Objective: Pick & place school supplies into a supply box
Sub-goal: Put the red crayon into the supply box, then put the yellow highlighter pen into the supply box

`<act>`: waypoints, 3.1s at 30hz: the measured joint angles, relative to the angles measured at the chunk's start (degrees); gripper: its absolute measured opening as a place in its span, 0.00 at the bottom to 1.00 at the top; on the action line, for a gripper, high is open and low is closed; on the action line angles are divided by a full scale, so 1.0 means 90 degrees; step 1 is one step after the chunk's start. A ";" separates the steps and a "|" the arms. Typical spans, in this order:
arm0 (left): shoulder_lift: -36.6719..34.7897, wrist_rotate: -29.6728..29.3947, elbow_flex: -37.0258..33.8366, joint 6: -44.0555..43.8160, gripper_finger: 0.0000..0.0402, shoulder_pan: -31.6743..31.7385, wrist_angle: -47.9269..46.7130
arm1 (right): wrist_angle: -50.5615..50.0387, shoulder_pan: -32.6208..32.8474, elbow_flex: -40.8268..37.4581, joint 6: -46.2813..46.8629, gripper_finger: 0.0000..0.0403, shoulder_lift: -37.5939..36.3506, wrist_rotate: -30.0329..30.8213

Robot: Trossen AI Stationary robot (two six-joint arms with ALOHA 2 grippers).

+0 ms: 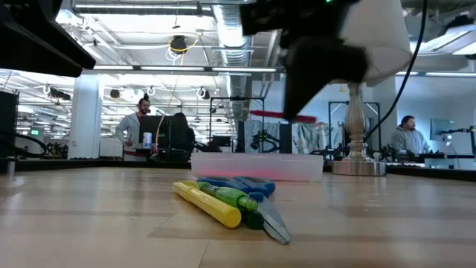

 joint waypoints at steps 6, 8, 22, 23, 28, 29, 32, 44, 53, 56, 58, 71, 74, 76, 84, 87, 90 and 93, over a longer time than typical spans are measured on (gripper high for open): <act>0.0000 0.0002 0.0000 0.0009 0.37 -0.0001 -0.0003 | 0.0629 -0.0730 0.0000 -0.0874 0.02 0.0000 -0.0087; 0.0000 0.0002 0.0000 0.0009 0.37 0.0001 -0.0007 | 0.0915 -0.0946 0.0000 -0.1194 0.02 0.0000 -0.0089; 0.0000 0.0159 0.0000 0.0026 0.37 0.0001 -0.0019 | 0.1631 -0.2199 0.0000 -0.2321 0.02 0.0000 -0.1332; 0.0000 0.0186 0.0000 0.0026 0.37 0.0000 -0.0025 | 0.1634 -0.2257 0.0000 -0.2344 0.03 0.0000 -0.1426; 0.0000 0.0226 0.0000 0.0018 0.37 0.0001 -0.0081 | 0.1892 -0.2422 0.0000 -0.2498 0.05 0.0000 -0.1785; 0.0000 0.0228 0.0000 -0.0007 0.37 -0.0001 -0.0115 | 0.1985 -0.2434 0.0000 -0.2572 0.06 -0.0002 -0.1842; 0.0000 0.0228 0.0000 -0.0020 0.37 0.0000 -0.0124 | 0.2292 -0.2433 0.0000 -0.2873 0.07 -0.0002 -0.2071; 0.0000 0.0231 0.0000 -0.0025 0.37 -0.0001 -0.0124 | 0.2369 -0.2457 -0.0136 -0.3067 0.06 -0.0012 -0.2279; 0.0000 0.0231 0.0000 -0.0025 0.37 -0.0001 -0.0124 | 0.2428 -0.2532 -0.0440 -0.2907 0.06 -0.0012 -0.2274; 0.0000 0.0231 0.0000 -0.0025 0.37 0.0000 -0.0131 | 0.2423 -0.2530 -0.0440 -0.2880 0.07 -0.0012 -0.2273; 0.0000 0.0231 0.0000 -0.0025 0.37 0.0000 -0.0134 | 0.2417 -0.2530 -0.0440 -0.2875 0.07 -0.0012 -0.2273; 0.0000 0.0231 0.0000 -0.0025 0.37 0.0000 -0.0136 | 0.2580 -0.2530 -0.0440 -0.2703 0.22 -0.0012 -0.2157; 0.0000 0.0231 0.0000 -0.0025 0.37 -0.0001 -0.0138 | 0.2541 -0.2530 -0.0440 -0.2264 0.26 -0.0024 -0.1959; 0.0000 0.0231 0.0000 -0.0025 0.37 0.0000 -0.0140 | 0.2464 -0.2492 -0.0449 -0.2092 0.27 -0.0112 -0.1944; 0.0000 0.0172 0.0000 0.0081 0.37 -0.0001 -0.0092 | 0.2111 -0.1858 -0.0445 -0.1745 0.24 -0.0605 -0.1934; 0.0000 0.0155 0.0000 0.0139 0.37 -0.0001 0.0078 | 0.1877 -0.1505 -0.0442 -0.1582 0.23 -0.0783 -0.1913; 0.0000 0.0176 0.0000 0.0439 0.37 0.0001 0.0487 | 0.1745 -0.1060 -0.0442 -0.1535 0.22 -0.0880 -0.1917; 0.0000 0.0747 0.0000 0.0983 0.37 0.0073 0.1120 | 0.1742 -0.0611 -0.0442 -0.1435 0.21 -0.0918 -0.1918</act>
